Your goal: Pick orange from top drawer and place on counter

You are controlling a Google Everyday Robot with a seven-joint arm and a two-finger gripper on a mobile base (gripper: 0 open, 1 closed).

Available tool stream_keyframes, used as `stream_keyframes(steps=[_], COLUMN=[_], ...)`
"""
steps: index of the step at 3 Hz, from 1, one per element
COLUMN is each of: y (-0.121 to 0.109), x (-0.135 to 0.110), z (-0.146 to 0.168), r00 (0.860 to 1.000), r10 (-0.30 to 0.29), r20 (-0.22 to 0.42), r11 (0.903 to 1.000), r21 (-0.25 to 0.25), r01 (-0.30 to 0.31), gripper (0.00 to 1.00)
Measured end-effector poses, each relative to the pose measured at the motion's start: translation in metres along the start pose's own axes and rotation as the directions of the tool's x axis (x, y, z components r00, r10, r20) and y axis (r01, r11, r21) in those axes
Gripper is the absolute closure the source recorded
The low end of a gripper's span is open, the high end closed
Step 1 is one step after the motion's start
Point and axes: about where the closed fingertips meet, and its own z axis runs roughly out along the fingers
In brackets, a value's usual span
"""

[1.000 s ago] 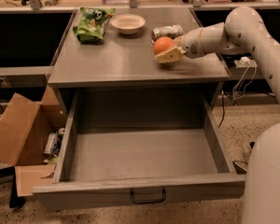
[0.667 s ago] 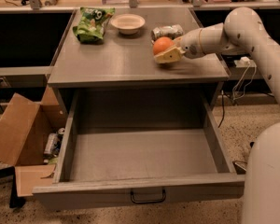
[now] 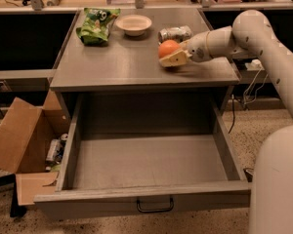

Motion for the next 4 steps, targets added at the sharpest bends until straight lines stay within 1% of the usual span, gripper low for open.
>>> stream_keyframes(steps=[2,3,4], y=[0.0009,0.0011,0.0013], x=[0.0005,0.001,0.0009], z=[0.0036,0.0046,0.0047], r00=[1.0,1.0,1.0], r10=[0.007,0.009,0.009], r20=[0.005,0.007,0.008], r11=[0.9999,0.9998,0.9998], r21=[-0.013,-0.019,-0.02], r01=[-0.007,-0.009,-0.009], gripper=[0.18,0.0,0.0])
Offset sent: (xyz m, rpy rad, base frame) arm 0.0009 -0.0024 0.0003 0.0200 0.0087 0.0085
